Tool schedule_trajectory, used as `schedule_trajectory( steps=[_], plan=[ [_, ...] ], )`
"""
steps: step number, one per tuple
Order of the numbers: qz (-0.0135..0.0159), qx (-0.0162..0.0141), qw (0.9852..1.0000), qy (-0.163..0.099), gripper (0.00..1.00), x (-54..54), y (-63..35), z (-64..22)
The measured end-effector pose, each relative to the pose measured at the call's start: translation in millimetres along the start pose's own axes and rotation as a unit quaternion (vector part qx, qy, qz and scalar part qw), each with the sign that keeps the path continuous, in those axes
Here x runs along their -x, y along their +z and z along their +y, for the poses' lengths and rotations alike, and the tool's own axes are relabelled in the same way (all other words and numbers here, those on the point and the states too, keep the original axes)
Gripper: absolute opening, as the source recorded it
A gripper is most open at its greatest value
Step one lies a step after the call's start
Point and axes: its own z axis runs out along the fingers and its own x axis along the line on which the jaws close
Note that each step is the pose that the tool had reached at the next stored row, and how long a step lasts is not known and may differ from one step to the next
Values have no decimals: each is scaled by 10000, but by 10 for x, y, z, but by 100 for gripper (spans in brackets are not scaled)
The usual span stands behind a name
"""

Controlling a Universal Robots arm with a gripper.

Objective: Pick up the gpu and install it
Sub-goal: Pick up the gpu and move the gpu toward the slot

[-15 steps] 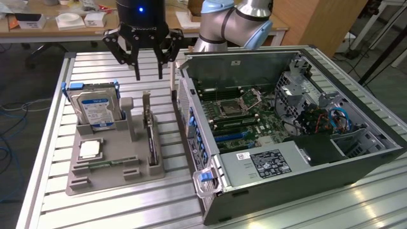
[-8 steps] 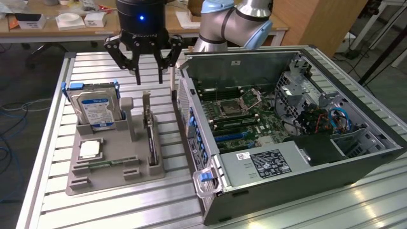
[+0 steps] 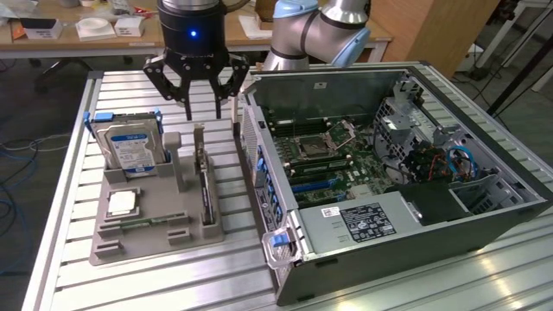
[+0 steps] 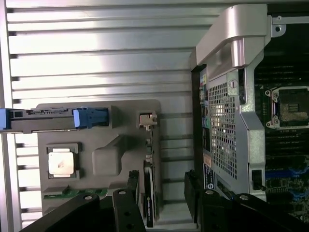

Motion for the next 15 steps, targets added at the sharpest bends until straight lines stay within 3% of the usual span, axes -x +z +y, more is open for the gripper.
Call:
schedule_trajectory(
  steps=[15],
  plan=[
    [0,0,10000,0,50,-4,172,-8]
  ],
)
